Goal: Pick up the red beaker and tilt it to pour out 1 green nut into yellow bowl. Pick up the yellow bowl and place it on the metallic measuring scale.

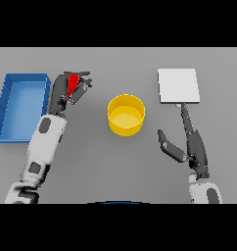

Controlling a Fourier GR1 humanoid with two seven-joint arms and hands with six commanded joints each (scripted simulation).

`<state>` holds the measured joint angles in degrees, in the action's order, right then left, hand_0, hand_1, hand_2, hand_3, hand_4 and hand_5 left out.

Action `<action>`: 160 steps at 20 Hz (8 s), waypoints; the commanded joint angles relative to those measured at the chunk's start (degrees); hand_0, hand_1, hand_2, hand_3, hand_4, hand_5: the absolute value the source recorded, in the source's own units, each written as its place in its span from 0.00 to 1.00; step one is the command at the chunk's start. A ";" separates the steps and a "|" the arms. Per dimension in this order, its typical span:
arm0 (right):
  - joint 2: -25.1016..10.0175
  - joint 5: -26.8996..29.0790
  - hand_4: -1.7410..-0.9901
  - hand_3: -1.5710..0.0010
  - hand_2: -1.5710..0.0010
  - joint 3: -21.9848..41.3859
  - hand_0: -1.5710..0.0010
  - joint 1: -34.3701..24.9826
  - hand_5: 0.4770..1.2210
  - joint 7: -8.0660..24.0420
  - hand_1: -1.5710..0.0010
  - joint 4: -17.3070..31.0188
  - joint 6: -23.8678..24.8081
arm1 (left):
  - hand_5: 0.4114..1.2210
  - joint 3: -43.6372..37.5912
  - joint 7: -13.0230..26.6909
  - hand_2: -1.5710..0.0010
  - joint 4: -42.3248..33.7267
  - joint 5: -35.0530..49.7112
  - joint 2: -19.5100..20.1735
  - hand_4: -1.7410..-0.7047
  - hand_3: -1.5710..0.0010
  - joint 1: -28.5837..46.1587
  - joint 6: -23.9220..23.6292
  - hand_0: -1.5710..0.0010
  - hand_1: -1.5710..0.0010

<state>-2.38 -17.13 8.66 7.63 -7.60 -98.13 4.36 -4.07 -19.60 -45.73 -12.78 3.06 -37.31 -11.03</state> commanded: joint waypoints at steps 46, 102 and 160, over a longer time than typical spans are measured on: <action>0.67 -0.40 0.88 1.00 1.00 0.76 1.00 -0.83 0.27 -1.17 1.00 0.23 -0.39 | 1.00 65.34 16.67 0.00 2.86 -63.55 8.62 0.01 0.00 -32.05 27.48 0.00 0.00; -0.15 -0.97 0.97 1.00 1.00 0.85 1.00 -1.85 0.23 -2.34 1.00 2.23 -0.05 | 0.84 5.67 51.21 0.00 -19.59 -2.25 25.32 0.00 0.01 9.25 -2.99 0.00 0.00; -15.34 -34.21 0.61 0.98 1.00 32.11 1.00 -48.71 0.36 -1.76 1.00 35.09 -33.18 | 0.35 10.34 46.83 1.00 -24.74 -4.60 29.32 0.96 1.00 15.51 3.51 1.00 1.00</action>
<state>-17.71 -51.36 40.78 -41.05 -9.26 -63.03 -28.84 6.28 27.16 -70.46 -17.36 32.36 -21.79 -7.50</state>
